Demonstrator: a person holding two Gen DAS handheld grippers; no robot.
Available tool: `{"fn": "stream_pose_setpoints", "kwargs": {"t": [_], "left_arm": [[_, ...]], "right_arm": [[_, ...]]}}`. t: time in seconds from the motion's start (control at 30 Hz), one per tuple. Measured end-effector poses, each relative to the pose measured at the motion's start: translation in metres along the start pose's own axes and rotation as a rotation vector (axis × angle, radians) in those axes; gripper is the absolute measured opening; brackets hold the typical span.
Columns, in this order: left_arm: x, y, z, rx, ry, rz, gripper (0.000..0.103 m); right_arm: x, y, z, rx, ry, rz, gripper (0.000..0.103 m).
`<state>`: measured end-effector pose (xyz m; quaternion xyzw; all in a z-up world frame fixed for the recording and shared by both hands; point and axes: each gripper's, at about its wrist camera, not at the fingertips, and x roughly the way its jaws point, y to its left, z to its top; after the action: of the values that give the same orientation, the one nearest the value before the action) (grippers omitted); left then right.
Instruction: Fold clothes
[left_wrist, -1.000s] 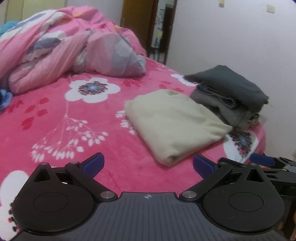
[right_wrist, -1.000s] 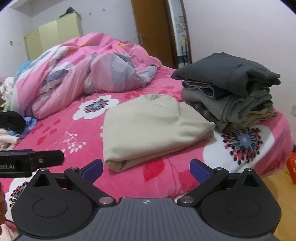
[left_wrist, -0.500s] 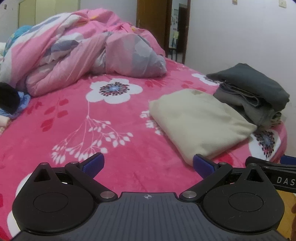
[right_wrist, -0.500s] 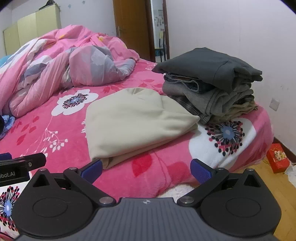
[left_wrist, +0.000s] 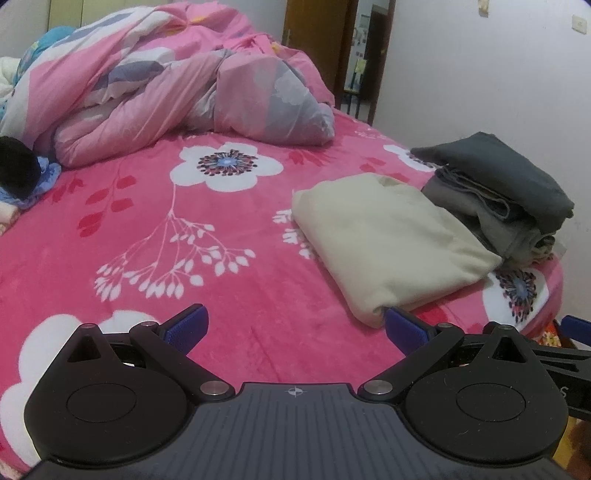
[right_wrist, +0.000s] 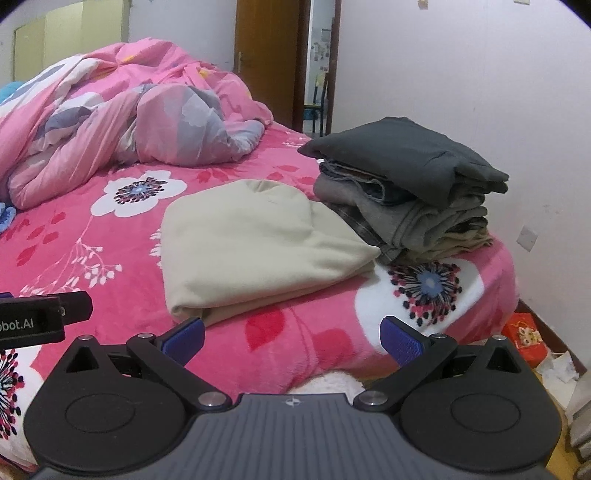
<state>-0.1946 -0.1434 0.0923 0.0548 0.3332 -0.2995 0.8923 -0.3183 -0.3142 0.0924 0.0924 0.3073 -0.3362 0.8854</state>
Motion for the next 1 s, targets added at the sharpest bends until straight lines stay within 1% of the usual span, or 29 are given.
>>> {"fn": "stream_pose_setpoints", "kwargs": {"t": [0.37,0.63,0.8,1.0], "left_arm": [[-0.001,-0.022,-0.007,0.04,0.006,-0.039,0.103],[0.004,-0.046,-0.011,0.066,0.015,-0.067,0.103],[0.004,-0.057,-0.013,0.086,0.013,-0.066,0.103],[0.005,-0.059,-0.012,0.086,0.015,-0.057,0.103]], "right_arm": [[-0.007,-0.016,-0.004,0.016,0.003,-0.059,0.103],[-0.011,-0.04,-0.009,0.059,0.011,-0.123,0.103],[-0.008,-0.05,-0.011,0.077,0.019,-0.131,0.103],[-0.006,-0.054,-0.011,0.085,0.022,-0.127,0.103]]}}
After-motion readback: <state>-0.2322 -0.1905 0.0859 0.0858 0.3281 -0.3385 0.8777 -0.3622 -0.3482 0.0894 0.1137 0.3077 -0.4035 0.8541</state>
